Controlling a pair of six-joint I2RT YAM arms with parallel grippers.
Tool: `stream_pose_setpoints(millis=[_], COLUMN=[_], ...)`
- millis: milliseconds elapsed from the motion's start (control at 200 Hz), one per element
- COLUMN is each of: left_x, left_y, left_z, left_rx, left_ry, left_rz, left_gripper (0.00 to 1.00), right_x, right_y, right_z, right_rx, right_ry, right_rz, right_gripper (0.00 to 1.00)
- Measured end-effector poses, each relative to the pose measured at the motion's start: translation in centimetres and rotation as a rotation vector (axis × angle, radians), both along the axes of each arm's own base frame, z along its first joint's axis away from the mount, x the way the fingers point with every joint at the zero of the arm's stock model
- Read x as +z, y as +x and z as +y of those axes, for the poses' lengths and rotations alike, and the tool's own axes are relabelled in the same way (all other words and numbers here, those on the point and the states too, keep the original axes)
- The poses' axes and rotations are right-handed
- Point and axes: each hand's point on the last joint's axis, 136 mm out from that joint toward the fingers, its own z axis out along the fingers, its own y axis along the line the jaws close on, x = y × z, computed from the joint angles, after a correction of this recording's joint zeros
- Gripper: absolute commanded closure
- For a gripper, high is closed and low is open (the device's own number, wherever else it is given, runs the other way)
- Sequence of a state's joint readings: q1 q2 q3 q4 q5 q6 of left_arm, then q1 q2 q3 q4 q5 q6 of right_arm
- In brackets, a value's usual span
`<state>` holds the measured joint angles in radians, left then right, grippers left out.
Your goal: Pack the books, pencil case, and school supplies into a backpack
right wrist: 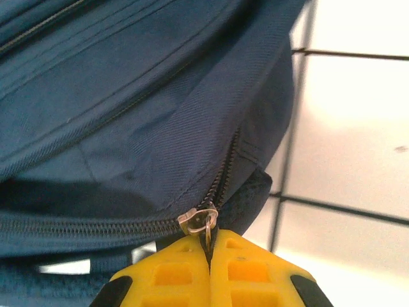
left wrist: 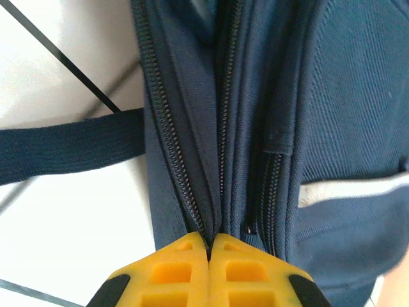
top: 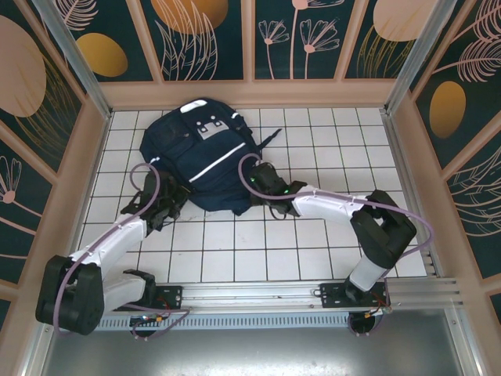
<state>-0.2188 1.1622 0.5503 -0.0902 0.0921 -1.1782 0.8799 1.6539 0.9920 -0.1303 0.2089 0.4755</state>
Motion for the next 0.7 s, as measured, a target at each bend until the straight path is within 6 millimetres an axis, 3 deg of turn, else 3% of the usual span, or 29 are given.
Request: stream_pose_setpoints(millis=[120, 360, 525, 700], left_x=[-0.7, -2.5, -1.9, 0.2], left_y=[1.0, 4.8, 6.8, 6.3], left_z=[3.2, 6.3, 7.1, 6.6], left_rx=[0.021, -0.025, -0.071, -0.087], left_ry=[0.066, 0.170, 0.237, 0.221], left_rz=[0.033, 0.114, 0.105, 0.048], left_gripper=[1.00, 1.00, 0.58, 0.52], right_x=[0.6, 0.8, 0.3, 0.0], right_y=[-3.1, -6.7, -6.2, -5.3], right_z=[3.6, 10.3, 14.6, 16.4], right_rx=[0.103, 0.229, 0.267, 0.280], right_ry=[0.016, 0.043, 0.063, 0.086], right_rz=[-0.008, -0.006, 0.003, 0.018], right_gripper=[1.00, 1.00, 1.00, 1.00])
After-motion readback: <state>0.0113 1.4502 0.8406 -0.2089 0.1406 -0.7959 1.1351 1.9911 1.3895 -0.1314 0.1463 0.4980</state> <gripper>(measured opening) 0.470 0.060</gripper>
